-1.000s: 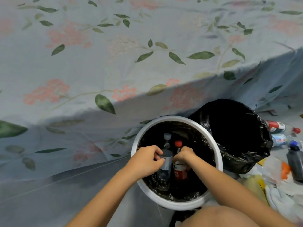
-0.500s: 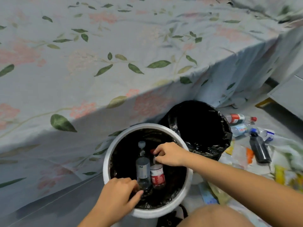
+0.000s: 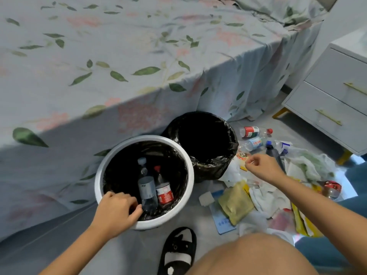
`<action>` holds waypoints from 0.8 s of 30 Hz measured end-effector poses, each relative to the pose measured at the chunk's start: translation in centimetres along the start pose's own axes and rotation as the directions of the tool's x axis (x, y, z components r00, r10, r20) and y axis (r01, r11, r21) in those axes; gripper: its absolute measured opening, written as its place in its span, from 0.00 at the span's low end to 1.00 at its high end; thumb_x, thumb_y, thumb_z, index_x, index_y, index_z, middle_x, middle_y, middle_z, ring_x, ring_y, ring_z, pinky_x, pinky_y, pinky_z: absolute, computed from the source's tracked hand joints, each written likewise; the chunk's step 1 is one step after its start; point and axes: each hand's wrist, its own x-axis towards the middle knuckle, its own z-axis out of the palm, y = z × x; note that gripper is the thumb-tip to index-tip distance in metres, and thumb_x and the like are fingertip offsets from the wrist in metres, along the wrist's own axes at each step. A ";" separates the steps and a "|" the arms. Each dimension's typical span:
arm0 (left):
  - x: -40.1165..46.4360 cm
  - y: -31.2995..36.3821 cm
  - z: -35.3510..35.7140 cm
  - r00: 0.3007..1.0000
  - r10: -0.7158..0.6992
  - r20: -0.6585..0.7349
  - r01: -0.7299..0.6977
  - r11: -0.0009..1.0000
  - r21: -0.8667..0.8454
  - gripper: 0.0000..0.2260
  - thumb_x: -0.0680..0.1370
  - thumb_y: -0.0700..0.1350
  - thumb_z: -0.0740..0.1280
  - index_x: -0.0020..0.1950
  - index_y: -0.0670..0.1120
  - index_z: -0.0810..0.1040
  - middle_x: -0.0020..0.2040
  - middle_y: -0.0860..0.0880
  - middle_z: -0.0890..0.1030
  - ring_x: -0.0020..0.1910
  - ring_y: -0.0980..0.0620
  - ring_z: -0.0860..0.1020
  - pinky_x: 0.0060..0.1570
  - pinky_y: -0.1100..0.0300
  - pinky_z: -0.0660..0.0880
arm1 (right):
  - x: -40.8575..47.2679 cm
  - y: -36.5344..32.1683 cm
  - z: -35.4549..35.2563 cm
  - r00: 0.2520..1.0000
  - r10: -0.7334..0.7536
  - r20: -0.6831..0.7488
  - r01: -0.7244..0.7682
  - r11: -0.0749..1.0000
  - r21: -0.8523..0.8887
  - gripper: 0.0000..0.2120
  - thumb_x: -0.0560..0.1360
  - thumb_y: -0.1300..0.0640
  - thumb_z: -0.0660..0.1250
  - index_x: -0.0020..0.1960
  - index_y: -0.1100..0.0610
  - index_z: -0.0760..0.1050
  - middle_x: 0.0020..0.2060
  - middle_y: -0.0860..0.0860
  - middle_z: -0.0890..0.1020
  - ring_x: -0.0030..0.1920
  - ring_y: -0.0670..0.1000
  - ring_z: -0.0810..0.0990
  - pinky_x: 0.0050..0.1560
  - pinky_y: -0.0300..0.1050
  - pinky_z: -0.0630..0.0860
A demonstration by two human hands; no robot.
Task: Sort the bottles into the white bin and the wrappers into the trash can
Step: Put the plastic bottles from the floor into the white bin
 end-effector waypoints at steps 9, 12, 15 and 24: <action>11.0 10.4 -5.4 0.986 0.154 -0.066 -0.166 0.954 -0.251 0.13 0.74 0.55 0.59 0.49 0.51 0.80 0.45 0.53 0.80 0.47 0.52 0.78 0.44 0.56 0.75 | 1.8 -1.0 -0.1 0.995 -0.088 0.049 0.093 0.987 -0.131 0.07 0.72 0.56 0.65 0.36 0.52 0.73 0.34 0.52 0.80 0.39 0.53 0.76 0.38 0.43 0.69; 17.3 15.9 -5.8 0.967 0.250 -0.053 -0.255 0.934 -0.250 0.14 0.75 0.52 0.61 0.57 0.49 0.78 0.51 0.50 0.79 0.53 0.49 0.77 0.49 0.55 0.75 | 4.6 -0.5 -1.6 0.998 -0.053 0.041 0.058 0.987 -0.148 0.10 0.75 0.55 0.62 0.37 0.58 0.73 0.35 0.55 0.78 0.39 0.55 0.74 0.36 0.44 0.66; 23.8 21.0 -4.9 0.947 0.315 0.058 -0.300 0.936 -0.187 0.16 0.76 0.52 0.61 0.60 0.48 0.75 0.56 0.46 0.77 0.56 0.45 0.75 0.49 0.54 0.73 | 7.7 1.6 -3.1 1.000 0.012 -0.002 -0.012 0.991 -0.133 0.12 0.76 0.55 0.61 0.39 0.62 0.75 0.37 0.60 0.80 0.39 0.57 0.76 0.39 0.48 0.70; 39.3 31.9 2.9 0.902 0.351 0.250 -0.316 0.933 -0.171 0.20 0.73 0.52 0.67 0.62 0.45 0.71 0.58 0.44 0.76 0.57 0.44 0.75 0.50 0.53 0.72 | 15.8 13.6 -3.0 0.974 0.224 -0.025 -0.226 0.973 -0.055 0.21 0.75 0.51 0.64 0.66 0.56 0.70 0.60 0.58 0.78 0.59 0.59 0.76 0.57 0.48 0.73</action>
